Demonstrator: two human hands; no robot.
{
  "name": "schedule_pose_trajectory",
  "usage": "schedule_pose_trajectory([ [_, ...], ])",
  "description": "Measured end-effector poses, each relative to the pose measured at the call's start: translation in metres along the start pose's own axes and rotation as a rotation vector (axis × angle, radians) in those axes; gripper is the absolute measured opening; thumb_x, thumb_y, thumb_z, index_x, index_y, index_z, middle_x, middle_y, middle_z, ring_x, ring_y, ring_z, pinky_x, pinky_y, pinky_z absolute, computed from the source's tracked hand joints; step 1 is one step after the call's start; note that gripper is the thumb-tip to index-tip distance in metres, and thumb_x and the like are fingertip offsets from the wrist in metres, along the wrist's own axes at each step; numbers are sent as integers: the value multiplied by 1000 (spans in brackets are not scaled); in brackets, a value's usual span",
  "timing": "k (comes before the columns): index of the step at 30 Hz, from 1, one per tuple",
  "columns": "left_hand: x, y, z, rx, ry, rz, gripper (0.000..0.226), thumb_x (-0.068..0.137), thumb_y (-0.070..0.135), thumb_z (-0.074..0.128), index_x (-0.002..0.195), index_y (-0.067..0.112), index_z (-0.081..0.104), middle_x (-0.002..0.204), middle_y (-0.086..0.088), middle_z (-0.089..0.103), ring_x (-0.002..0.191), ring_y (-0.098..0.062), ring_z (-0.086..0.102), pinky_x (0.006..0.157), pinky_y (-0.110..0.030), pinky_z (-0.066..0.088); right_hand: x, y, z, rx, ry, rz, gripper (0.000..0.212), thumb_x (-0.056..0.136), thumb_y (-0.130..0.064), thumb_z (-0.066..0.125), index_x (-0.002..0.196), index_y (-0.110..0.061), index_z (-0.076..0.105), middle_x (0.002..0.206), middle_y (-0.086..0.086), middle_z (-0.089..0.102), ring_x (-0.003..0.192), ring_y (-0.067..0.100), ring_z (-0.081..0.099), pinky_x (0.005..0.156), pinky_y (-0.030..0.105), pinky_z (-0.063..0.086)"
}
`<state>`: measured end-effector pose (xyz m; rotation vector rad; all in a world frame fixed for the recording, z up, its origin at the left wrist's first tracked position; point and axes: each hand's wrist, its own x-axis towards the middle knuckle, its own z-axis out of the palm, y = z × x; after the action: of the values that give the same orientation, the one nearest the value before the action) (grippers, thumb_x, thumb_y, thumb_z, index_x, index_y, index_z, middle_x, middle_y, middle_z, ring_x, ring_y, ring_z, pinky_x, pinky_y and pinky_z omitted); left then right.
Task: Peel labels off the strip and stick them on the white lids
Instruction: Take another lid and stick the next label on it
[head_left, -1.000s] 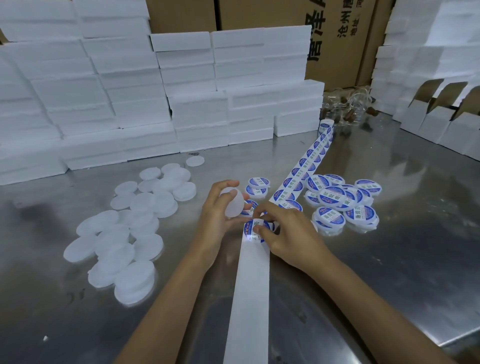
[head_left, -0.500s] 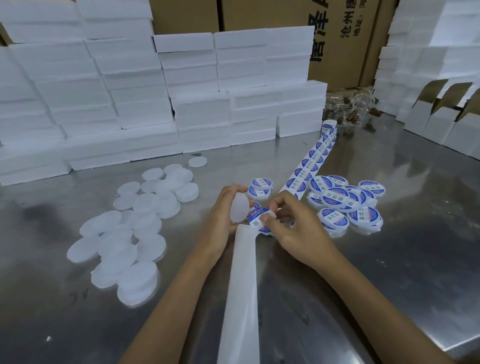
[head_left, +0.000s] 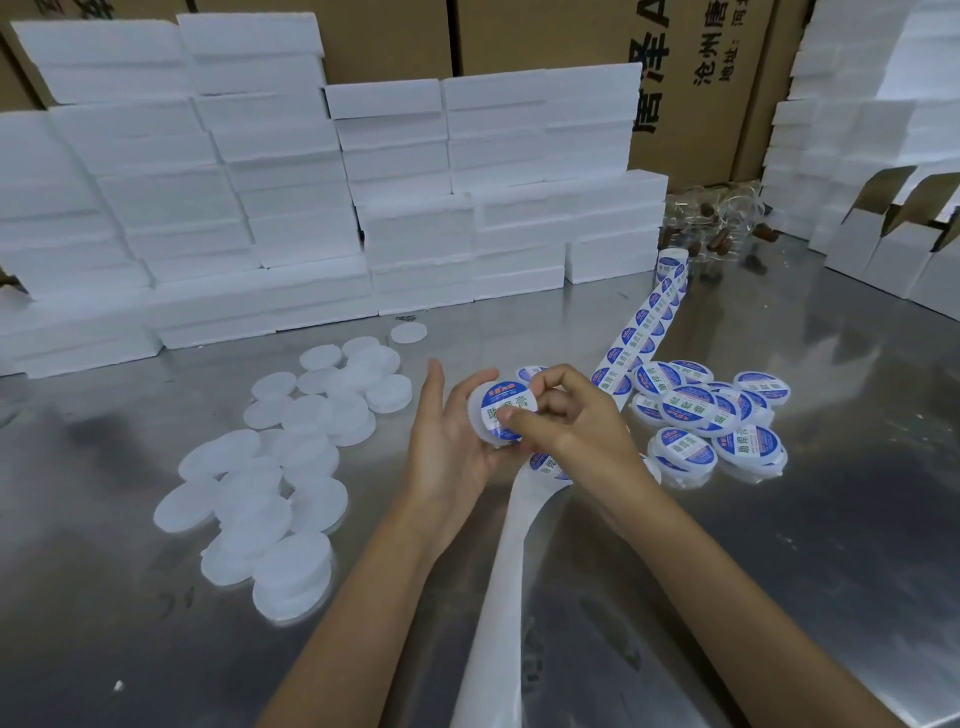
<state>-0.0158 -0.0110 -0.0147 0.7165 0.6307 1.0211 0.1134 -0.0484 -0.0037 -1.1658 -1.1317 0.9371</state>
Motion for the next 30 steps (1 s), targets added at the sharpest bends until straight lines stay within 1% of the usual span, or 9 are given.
schedule_pose_trajectory([
  [4, -1, 2, 4, 14, -2, 5, 71, 94, 63, 37, 131, 4, 57, 129, -28, 63, 127, -43, 56, 108, -56, 44, 1, 7, 3, -5, 24, -6, 26, 80, -7, 77, 83, -14, 53, 73, 4, 71, 65, 16, 63, 60, 24, 52],
  [7, -2, 1, 7, 54, 21, 26, 68, 100, 59, 32, 129, 3, 58, 129, -28, 62, 128, -43, 55, 109, -54, 43, 2, 9, 3, -10, 39, -13, 25, 80, -6, 77, 83, -14, 54, 75, 3, 72, 68, 15, 66, 58, 20, 53],
  [13, -5, -1, 16, 149, 36, 64, 60, 103, 52, 29, 123, 5, 60, 128, -25, 65, 121, -40, 62, 97, -42, 54, 3, 13, 3, -93, 68, -56, 25, 80, -10, 78, 85, -15, 54, 81, 9, 70, 75, 31, 67, 64, 33, 56],
  [16, -6, -2, 19, 191, 35, 107, 53, 104, 49, 31, 122, 7, 59, 120, -21, 69, 110, -34, 68, 88, -37, 58, 4, 17, 2, -198, 97, -107, 28, 79, -20, 81, 86, -21, 54, 76, 3, 67, 64, 23, 62, 63, 37, 56],
  [19, -7, 0, 19, 173, 21, 148, 50, 104, 47, 31, 120, 9, 60, 106, -16, 70, 99, -29, 68, 81, -33, 59, 6, 22, -1, -348, 169, -110, 44, 72, -46, 81, 94, -29, 46, 71, 3, 63, 61, 16, 63, 63, 32, 54],
  [22, -10, 2, 18, 89, -3, 124, 54, 103, 52, 31, 118, 8, 60, 116, -23, 67, 112, -35, 63, 96, -41, 53, 2, 25, -3, -482, 196, -165, 53, 66, -73, 68, 82, -29, 42, 63, -15, 54, 56, 6, 54, 53, 19, 42],
  [24, -12, 1, 19, 5, -44, 79, 56, 103, 54, 32, 119, 8, 59, 130, -28, 62, 124, -39, 58, 108, -45, 46, -2, 27, -1, -537, 179, -229, 52, 66, -80, 61, 76, -31, 46, 65, -18, 55, 58, 4, 52, 52, 19, 40],
  [27, -12, 1, 18, -90, -112, 43, 55, 102, 55, 32, 121, 11, 59, 135, -27, 59, 124, -37, 58, 102, -43, 49, -3, 28, 2, -599, 163, -271, 55, 75, -79, 52, 79, -25, 56, 63, -3, 56, 60, 12, 55, 57, 37, 48],
  [30, -11, 2, 18, -111, -154, 26, 48, 102, 50, 36, 122, 13, 57, 135, -25, 60, 124, -37, 58, 103, -42, 48, -2, 27, 2, -622, 216, -324, 48, 89, -62, 50, 66, -20, 46, 53, -2, 49, 52, 14, 48, 53, 34, 43],
])
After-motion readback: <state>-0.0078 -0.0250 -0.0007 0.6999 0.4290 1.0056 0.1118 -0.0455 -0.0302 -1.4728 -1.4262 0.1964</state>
